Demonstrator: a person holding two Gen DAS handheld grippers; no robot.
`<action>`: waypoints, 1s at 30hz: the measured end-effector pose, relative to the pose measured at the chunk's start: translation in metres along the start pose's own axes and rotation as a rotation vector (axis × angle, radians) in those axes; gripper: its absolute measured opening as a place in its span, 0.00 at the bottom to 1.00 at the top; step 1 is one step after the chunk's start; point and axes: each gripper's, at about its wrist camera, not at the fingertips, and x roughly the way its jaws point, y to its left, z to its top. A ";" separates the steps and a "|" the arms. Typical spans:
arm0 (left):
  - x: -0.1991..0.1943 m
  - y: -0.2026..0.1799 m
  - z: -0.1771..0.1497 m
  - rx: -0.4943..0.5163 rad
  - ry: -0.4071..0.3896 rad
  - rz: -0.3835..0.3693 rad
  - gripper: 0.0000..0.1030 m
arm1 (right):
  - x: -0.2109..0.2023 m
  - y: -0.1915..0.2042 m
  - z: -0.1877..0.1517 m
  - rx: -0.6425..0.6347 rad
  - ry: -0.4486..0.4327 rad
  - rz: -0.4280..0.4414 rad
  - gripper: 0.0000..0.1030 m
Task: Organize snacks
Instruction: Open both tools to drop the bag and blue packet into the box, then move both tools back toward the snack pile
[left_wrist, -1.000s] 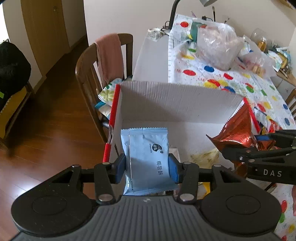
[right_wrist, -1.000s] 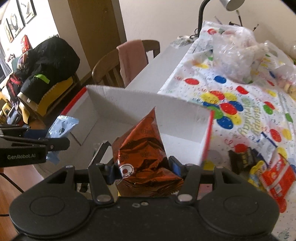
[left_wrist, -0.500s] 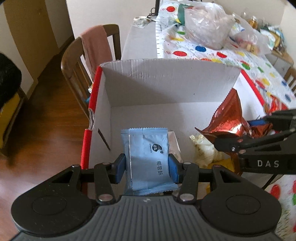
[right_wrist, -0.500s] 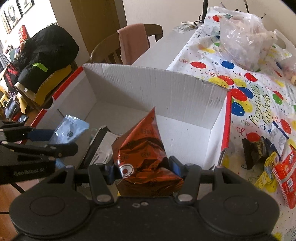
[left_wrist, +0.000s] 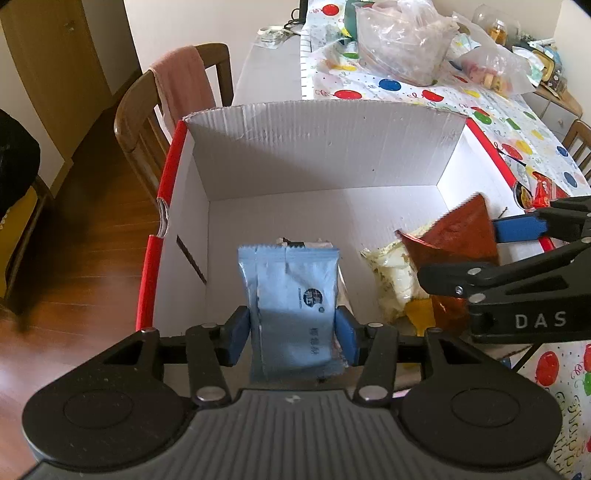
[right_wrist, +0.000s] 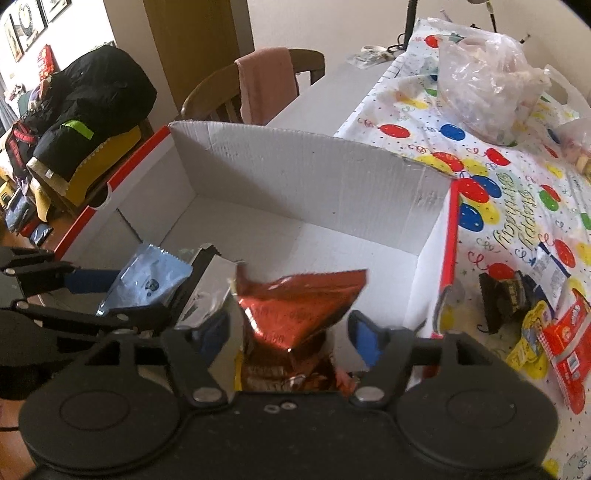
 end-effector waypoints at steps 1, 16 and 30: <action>-0.002 0.000 -0.001 -0.002 -0.003 0.001 0.49 | -0.001 -0.001 -0.001 0.003 -0.002 0.000 0.74; -0.039 -0.021 -0.002 0.001 -0.092 -0.015 0.60 | -0.043 -0.014 -0.015 0.047 -0.070 0.038 0.84; -0.088 -0.076 0.014 0.036 -0.228 -0.080 0.78 | -0.119 -0.050 -0.028 0.084 -0.219 0.078 0.97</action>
